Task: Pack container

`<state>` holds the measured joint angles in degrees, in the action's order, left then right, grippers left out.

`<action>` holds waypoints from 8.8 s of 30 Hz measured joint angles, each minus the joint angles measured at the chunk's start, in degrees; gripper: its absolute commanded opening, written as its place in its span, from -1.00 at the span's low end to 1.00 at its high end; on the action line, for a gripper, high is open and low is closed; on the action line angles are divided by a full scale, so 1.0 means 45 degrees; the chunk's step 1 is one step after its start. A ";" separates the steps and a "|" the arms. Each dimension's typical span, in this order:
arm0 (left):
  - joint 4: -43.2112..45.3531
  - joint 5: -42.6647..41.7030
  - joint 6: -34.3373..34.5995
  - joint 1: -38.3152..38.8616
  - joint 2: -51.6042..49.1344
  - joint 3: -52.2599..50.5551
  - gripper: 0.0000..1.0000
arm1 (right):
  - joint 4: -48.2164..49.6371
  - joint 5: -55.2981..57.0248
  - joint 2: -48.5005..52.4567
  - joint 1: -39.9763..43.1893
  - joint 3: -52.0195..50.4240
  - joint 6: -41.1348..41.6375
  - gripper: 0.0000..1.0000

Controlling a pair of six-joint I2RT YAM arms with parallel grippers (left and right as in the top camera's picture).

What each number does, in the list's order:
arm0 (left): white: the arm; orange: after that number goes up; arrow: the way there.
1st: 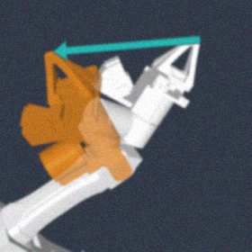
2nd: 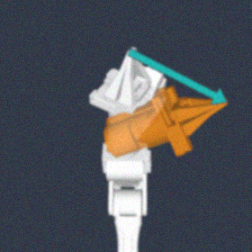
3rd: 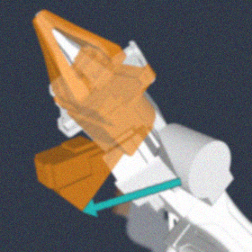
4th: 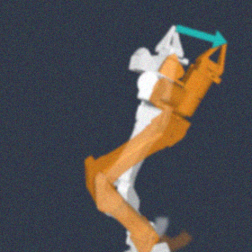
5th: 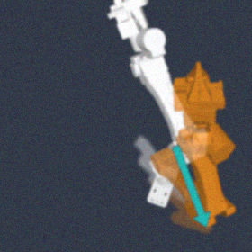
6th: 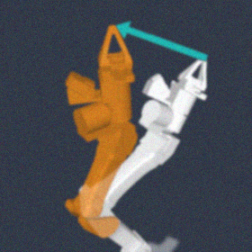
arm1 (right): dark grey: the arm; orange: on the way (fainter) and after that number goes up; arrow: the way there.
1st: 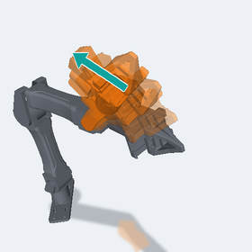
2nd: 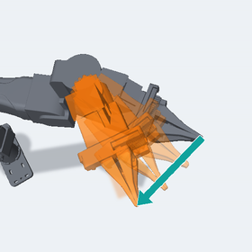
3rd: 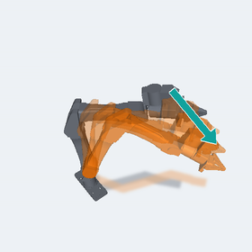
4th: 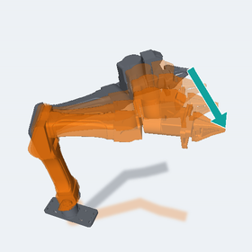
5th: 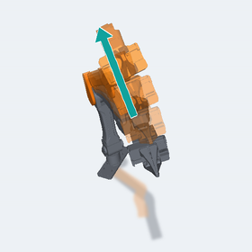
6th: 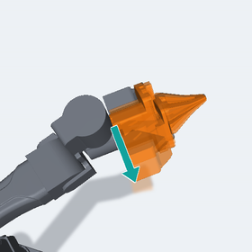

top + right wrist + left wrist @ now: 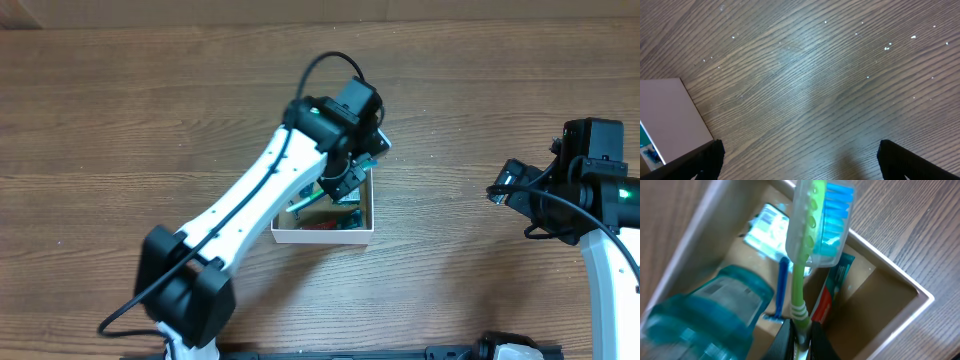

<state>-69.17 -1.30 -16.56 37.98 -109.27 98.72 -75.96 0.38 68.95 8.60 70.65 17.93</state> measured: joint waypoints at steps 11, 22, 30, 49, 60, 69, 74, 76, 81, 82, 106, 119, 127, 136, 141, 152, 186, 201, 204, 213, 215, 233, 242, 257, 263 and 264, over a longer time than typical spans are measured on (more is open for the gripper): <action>0.0034 0.0005 -0.0034 0.0209 -0.2302 0.0000 -0.92 | -0.0044 0.0000 0.0000 0.0000 0.0000 0.0005 1.00; -0.0578 0.0010 -0.0034 0.0209 -0.2346 0.0000 -0.92 | -0.0063 -0.0005 0.0000 0.0000 0.0000 0.0000 1.00; -0.1069 0.0165 -0.0029 0.0209 -0.2346 0.0000 -0.88 | -0.0073 -0.0005 0.0000 0.0000 0.0000 0.0000 1.00; -0.0874 0.1341 0.0355 0.0209 -0.0063 0.0000 1.00 | 0.0559 0.0000 0.0000 0.0000 -0.0005 -0.0024 1.00; -0.0670 0.3405 0.3444 -0.1161 0.5275 0.0243 1.00 | 0.2351 0.0005 0.1297 -0.1783 0.0719 -0.1384 1.00; -0.0131 0.3128 0.7067 -0.6790 0.5440 0.0243 1.00 | 0.6251 0.0024 0.3750 -0.2846 0.1360 -0.1715 1.00; -0.0248 0.2040 0.7698 -0.8854 0.5226 0.0243 1.00 | 0.7067 0.0058 0.3774 -0.2846 0.1404 -0.1763 1.00; -0.0364 0.1753 0.7694 -0.9272 0.5119 0.0238 1.00 | 0.6810 0.0063 0.3774 -0.2846 0.1409 -0.1807 1.00; -0.0418 0.1462 0.7023 -0.9593 0.5119 0.0238 0.99 | 0.5984 0.0155 0.3507 -0.2846 0.1384 -0.1520 1.00; -0.0437 0.1413 0.6883 -0.9593 0.5163 0.0209 1.00 | 0.5969 0.0219 0.3317 -0.2846 0.1341 -0.1384 1.00; 0.2409 -0.0058 0.5129 -0.9602 1.7724 -1.0933 1.00 | 0.5173 0.0777 -0.8976 -0.2846 -0.6465 0.0350 1.00; 0.2084 -0.0058 0.5260 -0.9602 1.7724 -1.1147 1.00 | 0.5168 0.0772 -0.8976 -0.2846 -0.6465 0.0398 1.00; 0.2079 -0.0058 0.5260 -0.9602 1.7724 -1.1147 1.00 | 0.4779 0.0772 -0.9258 -0.2846 -0.6494 0.0335 1.00; 0.2035 -0.0063 0.5260 -0.9602 1.7724 -1.1196 1.00 | 0.8092 -0.0379 -1.3444 -0.2846 -0.9496 -0.1666 1.00; 0.2035 -0.0058 0.5260 -0.9602 1.7724 -1.1200 1.00 | 1.1827 -0.1146 -1.5004 -0.2846 -1.2167 -0.2137 1.00; 0.2040 -0.0058 0.5260 -0.9602 1.7724 -1.1205 1.00 | 1.6985 -0.1214 -1.5159 -0.2846 -1.5232 -0.2905 1.00; 0.2040 0.0097 0.5246 -0.9602 1.7762 -1.1215 1.00 | 1.5824 -0.1015 -1.5159 -0.2846 -1.5470 -0.2948 1.00; 1.2847 0.0151 0.4945 -0.8514 2.3265 -1.9642 1.00 | 1.5829 -0.1005 -1.5159 -0.2846 -1.5470 -0.2953 1.00; 1.4795 0.0194 0.4590 -0.8514 2.3916 -2.0832 0.99 | 1.5829 -0.0996 -1.5159 -0.2846 -1.5470 -0.2948 1.00; 1.4489 0.0238 0.3779 -0.8514 2.4081 -2.1823 1.00 | 1.5829 -0.0991 -1.5159 -0.2846 -1.5470 -0.2943 1.00; 1.4401 0.0233 0.3755 -0.8514 2.4081 -2.1828 1.00 | 1.5824 -0.0986 -1.5159 -0.2846 -1.5470 -0.2948 1.00; 1.4396 0.0228 0.3716 -0.8514 2.4086 -2.1828 1.00 | 1.5824 -0.0991 -1.5159 -0.2846 -1.5470 -0.2943 1.00; 1.4396 0.0228 0.3716 -0.8514 2.4086 -2.1828 1.00 | 1.5824 -0.0986 -1.5159 -0.2846 -1.5470 -0.2948 1.00; 1.4396 0.0228 0.3716 -0.8514 2.4086 -2.1828 1.00 | 1.5829 -0.0991 -1.5159 -0.2846 -1.5470 -0.2953 1.00; 1.4396 0.0228 0.3716 -0.8514 2.4086 -2.1828 1.00 | 1.5824 -0.0991 -1.5159 -0.2846 -1.5470 -0.2948 1.00; 1.4396 0.0228 0.3716 -0.8514 2.4086 -2.1828 1.00 | 1.5824 -0.0991 -1.5159 -0.2846 -1.5470 -0.2943 1.00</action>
<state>-4.38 -0.27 0.16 -0.34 -0.89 0.49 -4.75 -4.08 0.73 -4.21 1.04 4.69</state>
